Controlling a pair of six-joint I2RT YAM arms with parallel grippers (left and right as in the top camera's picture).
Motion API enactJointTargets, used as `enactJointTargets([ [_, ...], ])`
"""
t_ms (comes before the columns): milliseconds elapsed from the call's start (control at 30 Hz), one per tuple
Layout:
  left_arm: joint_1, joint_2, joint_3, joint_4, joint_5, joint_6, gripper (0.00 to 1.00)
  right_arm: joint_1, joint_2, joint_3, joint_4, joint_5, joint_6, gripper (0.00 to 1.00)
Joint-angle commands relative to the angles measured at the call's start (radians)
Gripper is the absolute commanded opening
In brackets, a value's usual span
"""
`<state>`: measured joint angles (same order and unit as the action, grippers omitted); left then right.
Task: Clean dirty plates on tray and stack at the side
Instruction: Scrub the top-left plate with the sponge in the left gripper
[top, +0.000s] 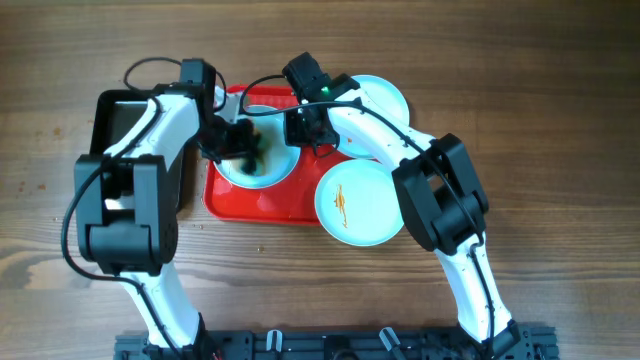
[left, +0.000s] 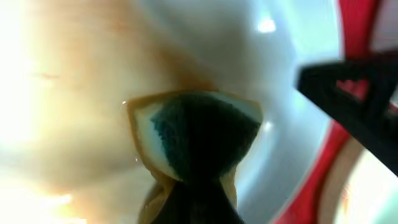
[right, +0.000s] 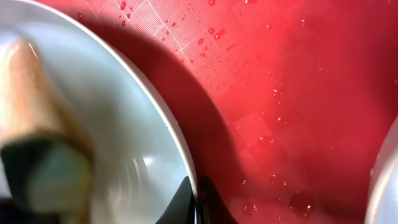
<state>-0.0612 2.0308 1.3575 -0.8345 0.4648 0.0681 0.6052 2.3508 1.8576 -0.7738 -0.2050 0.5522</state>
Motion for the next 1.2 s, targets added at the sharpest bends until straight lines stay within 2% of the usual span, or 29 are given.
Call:
enactJointTargets([
  [0,-0.013,0.025,-0.016,0.018,0.084,0.018,0.04,0.009,0.035,-0.008,0.006,-0.029,-0.003,0.05],
  [133,-0.006,0.025,-0.016,0.107,-0.276,-0.231,0.04,0.009,0.035,-0.008,0.006,-0.029,-0.003,0.04],
  [233,-0.010,0.025,-0.016,0.095,-0.583,-0.404,0.04,0.009,0.035,-0.008,0.006,-0.029,-0.002,0.04],
  [300,-0.016,0.025,-0.016,0.061,-0.680,-0.444,0.04,0.009,0.035,-0.008,0.005,-0.029,-0.003,0.04],
  [467,-0.027,0.025,-0.016,0.020,-0.771,-0.469,0.04,0.009,0.035,-0.008,0.005,-0.029,-0.002,0.04],
  [667,-0.050,0.024,-0.016,0.043,-0.814,-0.473,0.04,0.009,0.035,-0.008,-0.005,-0.032,0.000,0.04],
  [833,-0.056,0.025,-0.016,0.159,-0.796,-0.456,0.04,0.009,0.035,-0.008,-0.005,-0.032,-0.001,0.04],
  [967,-0.061,0.025,-0.016,0.286,-0.605,-0.324,0.04,0.009,0.035,-0.008,-0.005,-0.032,-0.002,0.04],
  [1167,-0.061,0.025,-0.016,0.385,-0.343,-0.307,0.04,0.009,0.035,-0.008,-0.003,-0.032,-0.002,0.04],
])
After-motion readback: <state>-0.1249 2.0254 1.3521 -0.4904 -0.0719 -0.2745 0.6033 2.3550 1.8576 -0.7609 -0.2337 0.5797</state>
